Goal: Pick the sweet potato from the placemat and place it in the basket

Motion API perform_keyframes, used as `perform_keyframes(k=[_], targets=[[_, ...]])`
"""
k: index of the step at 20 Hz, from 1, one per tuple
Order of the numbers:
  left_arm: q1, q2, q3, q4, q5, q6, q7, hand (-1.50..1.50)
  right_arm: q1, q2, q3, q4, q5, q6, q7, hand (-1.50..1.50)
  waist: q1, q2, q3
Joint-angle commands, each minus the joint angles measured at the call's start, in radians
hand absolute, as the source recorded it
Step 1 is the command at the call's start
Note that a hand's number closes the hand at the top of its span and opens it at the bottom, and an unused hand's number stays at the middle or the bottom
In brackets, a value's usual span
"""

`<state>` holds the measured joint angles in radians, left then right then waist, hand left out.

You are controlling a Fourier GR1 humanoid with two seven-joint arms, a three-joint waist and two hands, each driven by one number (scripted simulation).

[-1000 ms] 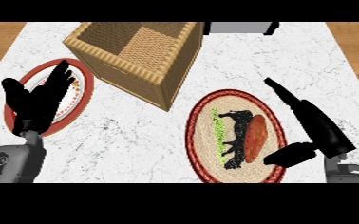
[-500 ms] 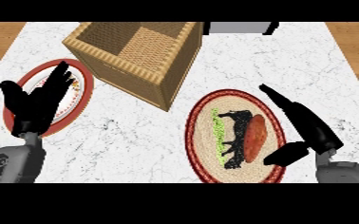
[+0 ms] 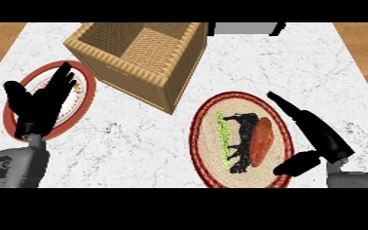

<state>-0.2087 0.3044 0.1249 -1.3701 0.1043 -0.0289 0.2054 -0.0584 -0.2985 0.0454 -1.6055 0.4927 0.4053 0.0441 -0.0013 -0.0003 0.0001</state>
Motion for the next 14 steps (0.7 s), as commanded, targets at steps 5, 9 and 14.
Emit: perform_keyframes(k=[5,9,14], targets=[[-0.020,-0.043,-0.002,-0.006,-0.033,0.005,0.018,0.00,0.065,-0.017,-0.020,-0.004,0.032,0.025,-0.121,-1.50,-0.001,0.000,0.000],[-0.011,-0.046,0.015,0.001,-0.037,0.003,0.021,0.00,-0.006,0.072,0.050,0.031,0.142,-0.042,0.001,-1.50,0.001,0.000,0.000],[-0.003,-0.040,0.024,-0.010,-0.059,-0.008,0.018,0.00,0.045,0.072,0.055,0.094,0.204,-0.104,-0.091,-1.50,0.001,0.000,0.000]])
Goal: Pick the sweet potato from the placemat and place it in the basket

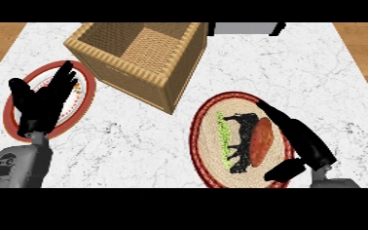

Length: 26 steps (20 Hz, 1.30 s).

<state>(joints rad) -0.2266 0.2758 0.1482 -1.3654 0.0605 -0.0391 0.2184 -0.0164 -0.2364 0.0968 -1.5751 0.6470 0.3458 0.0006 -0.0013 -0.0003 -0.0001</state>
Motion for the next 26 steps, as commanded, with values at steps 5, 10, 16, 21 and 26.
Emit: perform_keyframes(k=[5,10,16,21,26], targets=[[0.045,-0.007,0.006,-0.051,0.003,-0.018,0.010,0.00,0.018,-0.005,0.114,0.016,0.164,-0.038,-0.025,1.50,0.005,-0.001,0.000],[0.028,-0.014,0.006,-0.052,-0.018,-0.018,0.025,0.00,-0.071,0.039,0.096,0.052,0.174,-0.001,0.017,1.50,0.003,0.000,0.000],[0.038,0.003,0.062,0.025,0.015,-0.064,-0.059,0.00,-0.028,0.044,0.091,0.143,0.209,-0.091,-0.094,1.50,0.001,0.001,0.000],[0.001,-0.032,-0.018,-0.031,-0.017,-0.047,0.002,0.00,-0.143,0.232,0.380,0.073,0.273,-0.188,0.333,1.50,0.097,0.006,-0.003],[-0.027,-0.037,-0.041,-0.036,-0.014,-0.068,0.009,0.00,-0.212,0.235,0.476,0.097,0.256,-0.261,0.500,1.50,0.147,0.012,-0.001]])
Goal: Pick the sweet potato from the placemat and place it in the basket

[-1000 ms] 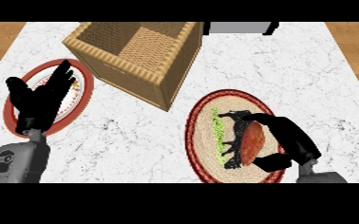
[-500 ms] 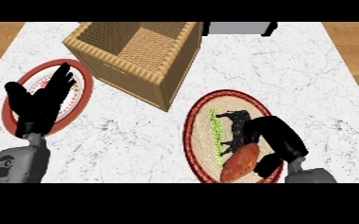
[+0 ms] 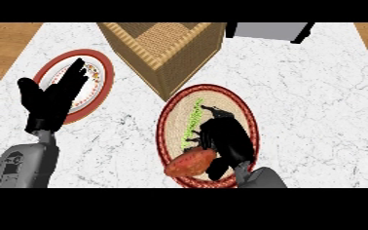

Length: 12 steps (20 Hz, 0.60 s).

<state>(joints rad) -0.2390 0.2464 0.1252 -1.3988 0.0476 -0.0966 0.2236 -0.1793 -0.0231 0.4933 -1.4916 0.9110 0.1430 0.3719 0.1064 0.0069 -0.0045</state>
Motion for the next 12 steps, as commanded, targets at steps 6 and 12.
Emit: perform_keyframes(k=[6,12], targets=[[-0.050,-0.030,-0.042,0.012,-0.004,-0.014,0.006,0.00,-0.136,0.023,0.171,-0.047,-0.124,-0.296,0.245,1.50,0.059,0.012,0.012],[-0.052,-0.046,-0.068,0.029,-0.018,-0.015,0.009,0.00,-0.312,0.023,0.215,-0.101,-0.093,-0.495,0.373,1.50,0.082,-0.004,0.001]])
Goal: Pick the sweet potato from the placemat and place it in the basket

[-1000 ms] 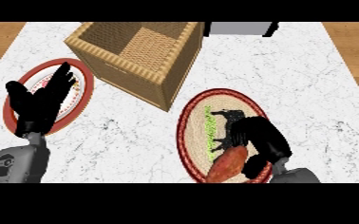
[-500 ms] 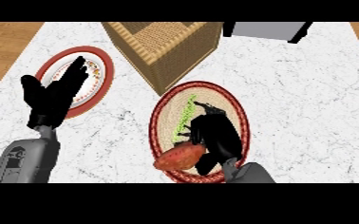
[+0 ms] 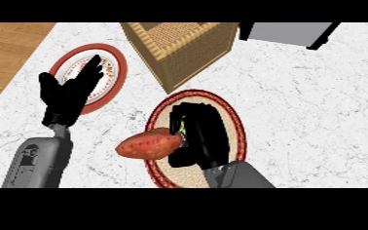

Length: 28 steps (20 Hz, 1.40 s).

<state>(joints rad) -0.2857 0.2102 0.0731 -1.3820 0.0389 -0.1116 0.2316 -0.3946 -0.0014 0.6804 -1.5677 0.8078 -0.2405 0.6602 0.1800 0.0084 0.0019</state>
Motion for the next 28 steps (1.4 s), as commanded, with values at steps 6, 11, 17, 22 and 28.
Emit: perform_keyframes(k=[6,11,17,22,28], targets=[[-0.032,-0.005,-0.009,0.023,-0.007,0.002,0.014,0.00,-0.249,0.001,0.039,0.023,0.080,-0.237,0.290,1.50,0.004,-0.011,-0.012],[-0.033,-0.007,-0.018,0.032,-0.014,-0.002,0.012,0.00,-0.423,0.001,0.011,0.096,0.122,-0.249,0.434,1.50,0.019,-0.011,-0.015],[-0.052,-0.012,-0.023,0.053,-0.025,0.004,0.007,0.00,-0.632,0.001,-0.053,0.207,0.170,-0.244,0.543,1.50,0.018,-0.005,-0.016],[-0.066,-0.020,-0.029,0.052,-0.023,0.003,0.016,0.00,-0.776,0.001,-0.124,0.325,0.184,-0.231,0.606,1.50,0.036,-0.001,-0.016],[-0.096,-0.011,-0.018,0.055,-0.024,0.010,0.018,0.00,-0.930,0.001,-0.190,0.512,0.237,-0.179,0.684,1.50,0.018,0.001,-0.016]])
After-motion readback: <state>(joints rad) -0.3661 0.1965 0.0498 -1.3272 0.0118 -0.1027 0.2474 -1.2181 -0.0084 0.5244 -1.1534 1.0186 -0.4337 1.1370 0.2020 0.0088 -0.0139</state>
